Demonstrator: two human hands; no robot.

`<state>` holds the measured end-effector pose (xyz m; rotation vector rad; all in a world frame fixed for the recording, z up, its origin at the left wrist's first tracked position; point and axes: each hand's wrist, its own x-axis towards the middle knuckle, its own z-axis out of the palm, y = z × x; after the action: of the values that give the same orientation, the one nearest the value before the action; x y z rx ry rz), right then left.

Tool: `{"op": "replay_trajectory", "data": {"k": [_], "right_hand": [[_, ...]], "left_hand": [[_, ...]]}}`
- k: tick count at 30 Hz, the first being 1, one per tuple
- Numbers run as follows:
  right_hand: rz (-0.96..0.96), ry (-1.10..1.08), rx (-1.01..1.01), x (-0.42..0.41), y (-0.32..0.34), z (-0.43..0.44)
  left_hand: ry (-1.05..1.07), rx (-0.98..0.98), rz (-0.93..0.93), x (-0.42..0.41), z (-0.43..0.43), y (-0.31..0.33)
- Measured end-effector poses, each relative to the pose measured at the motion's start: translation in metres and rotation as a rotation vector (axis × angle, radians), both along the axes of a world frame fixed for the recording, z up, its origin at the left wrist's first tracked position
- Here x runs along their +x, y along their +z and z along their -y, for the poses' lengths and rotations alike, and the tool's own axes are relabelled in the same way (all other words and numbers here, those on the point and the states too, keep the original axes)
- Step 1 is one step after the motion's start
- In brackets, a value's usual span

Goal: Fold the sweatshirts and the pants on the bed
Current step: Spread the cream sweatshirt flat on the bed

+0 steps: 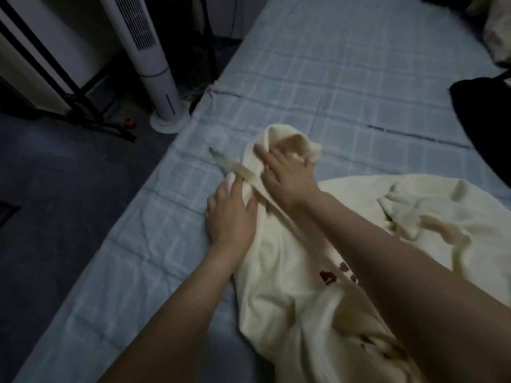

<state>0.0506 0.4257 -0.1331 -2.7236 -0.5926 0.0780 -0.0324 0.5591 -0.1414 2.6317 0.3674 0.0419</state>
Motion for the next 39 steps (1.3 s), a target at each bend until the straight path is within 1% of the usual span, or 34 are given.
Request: {"op": "replay_trajectory", "data": {"k": [1, 2, 4, 7, 10, 12, 14, 16, 17, 18, 20, 21, 23, 25, 28, 32, 34, 36, 37, 38, 39], "right_hand": [[-0.068, 0.02, -0.088, 0.004, -0.019, -0.007], [-0.12, 0.034, -0.139, 0.007, -0.036, -0.012], [-0.141, 0.033, -0.169, 0.012, -0.063, -0.016], [-0.102, 0.027, -0.212, 0.017, -0.079, -0.016], [-0.148, 0.05, -0.197, 0.014, -0.065, -0.016], [-0.202, 0.065, -0.095, 0.004, -0.04, -0.011], [-0.19, 0.046, 0.013, -0.024, -0.016, 0.007], [-0.134, -0.013, 0.003, -0.065, 0.001, 0.039], [-0.102, -0.063, -0.029, -0.088, 0.005, 0.059], [-0.074, -0.119, -0.063, -0.111, 0.008, 0.081], [-0.006, -0.224, -0.154, -0.148, 0.008, 0.126], [0.016, -0.262, -0.224, -0.163, 0.005, 0.148], [0.017, -0.309, -0.368, -0.183, -0.006, 0.188], [0.008, -0.308, -0.439, -0.195, -0.023, 0.218], [0.0, -0.27, -0.483, -0.201, -0.051, 0.238], [0.028, -0.285, -0.451, -0.199, -0.058, 0.238], [0.081, -0.271, -0.35, -0.2, -0.046, 0.24], [0.206, -0.25, -0.196, -0.196, -0.029, 0.246], [0.293, -0.245, -0.152, -0.191, -0.018, 0.247], [0.359, -0.257, -0.146, -0.181, -0.008, 0.25], [0.375, -0.28, -0.173, -0.168, 0.001, 0.253]], "left_hand": [[-0.019, 0.114, -0.089, 0.0, -0.002, -0.014], [-0.058, 0.172, -0.127, 0.0, -0.004, -0.028], [-0.125, 0.174, -0.132, 0.006, -0.008, -0.051], [-0.129, 0.169, -0.121, 0.013, -0.011, -0.068], [-0.155, 0.089, -0.139, 0.008, -0.012, -0.057], [-0.16, -0.032, -0.117, 0.004, -0.016, -0.042], [-0.089, -0.107, -0.096, -0.005, -0.015, -0.023], [-0.018, -0.068, -0.061, -0.018, -0.005, -0.005], [-0.047, -0.033, -0.013, -0.027, 0.005, 0.004], [-0.129, -0.005, 0.048, -0.036, 0.017, 0.012], [-0.396, 0.025, 0.139, -0.05, 0.048, 0.019], [-0.532, 0.039, 0.149, -0.052, 0.065, 0.018], [-0.723, 0.071, 0.09, -0.053, 0.098, 0.009], [-0.825, 0.155, 0.002, -0.049, 0.12, -0.011], [-0.875, 0.325, -0.085, -0.047, 0.131, -0.047], [-0.898, 0.356, -0.088, -0.048, 0.134, -0.054], [-0.887, 0.353, -0.052, -0.046, 0.135, -0.042], [-0.831, 0.261, 0.07, -0.036, 0.14, -0.025], [-0.791, 0.199, 0.148, -0.026, 0.146, -0.015], [-0.753, 0.148, 0.204, -0.015, 0.153, -0.006], [-0.724, 0.104, 0.223, -0.002, 0.163, 0.002]]}}
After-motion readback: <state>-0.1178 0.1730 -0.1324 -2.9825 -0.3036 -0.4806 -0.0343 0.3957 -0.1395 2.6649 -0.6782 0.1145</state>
